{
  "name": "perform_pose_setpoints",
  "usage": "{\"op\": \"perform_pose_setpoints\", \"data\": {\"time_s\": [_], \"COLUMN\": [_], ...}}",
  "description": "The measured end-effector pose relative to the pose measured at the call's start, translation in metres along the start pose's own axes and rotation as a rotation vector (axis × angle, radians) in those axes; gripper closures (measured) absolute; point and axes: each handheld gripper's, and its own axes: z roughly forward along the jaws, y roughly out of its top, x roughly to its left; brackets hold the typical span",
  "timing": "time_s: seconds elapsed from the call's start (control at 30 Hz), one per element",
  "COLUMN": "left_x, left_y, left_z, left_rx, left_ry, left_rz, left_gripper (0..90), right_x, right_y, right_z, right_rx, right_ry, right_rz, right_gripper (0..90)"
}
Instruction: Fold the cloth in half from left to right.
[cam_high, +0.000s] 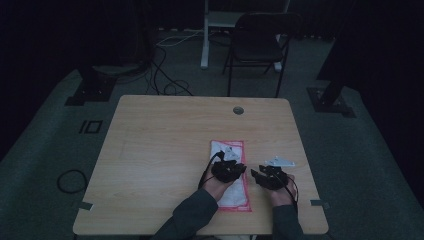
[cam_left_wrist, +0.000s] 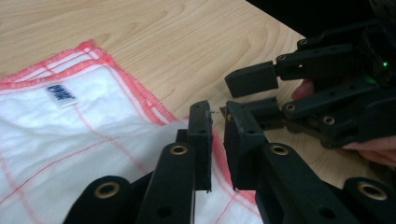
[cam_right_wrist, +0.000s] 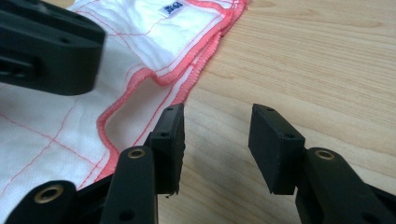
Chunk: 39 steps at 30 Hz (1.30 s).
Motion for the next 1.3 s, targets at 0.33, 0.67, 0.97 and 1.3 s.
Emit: {"op": "perform_pose_setpoints", "data": {"time_s": [0.33, 0.67, 0.97, 1.3], "left_x": [-0.014, -0.037, -0.046, -0.046], "left_y": [-0.016, -0.037, -0.047, -0.057], "left_z": [-0.023, -0.02, -0.02, -0.01], "left_rx": [0.009, 0.056, 0.082, 0.129], "left_ry": [-0.029, -0.087, -0.128, -0.126], "left_rz": [0.061, 0.126, 0.162, 0.168], "left_gripper": [80.4, 79.6, 71.9, 68.5], "right_x": [0.004, 0.0, 0.0, -0.003], "right_y": [0.018, 0.036, 0.059, 0.078], "right_z": [0.008, 0.025, 0.045, 0.085], "right_rx": [-0.024, -0.043, -0.04, 0.019], "right_ry": [-0.002, -0.009, -0.01, -0.023], "right_rz": [-0.039, -0.029, -0.052, -0.064], "right_gripper": [67.7, 69.2, 71.1, 59.3]}}
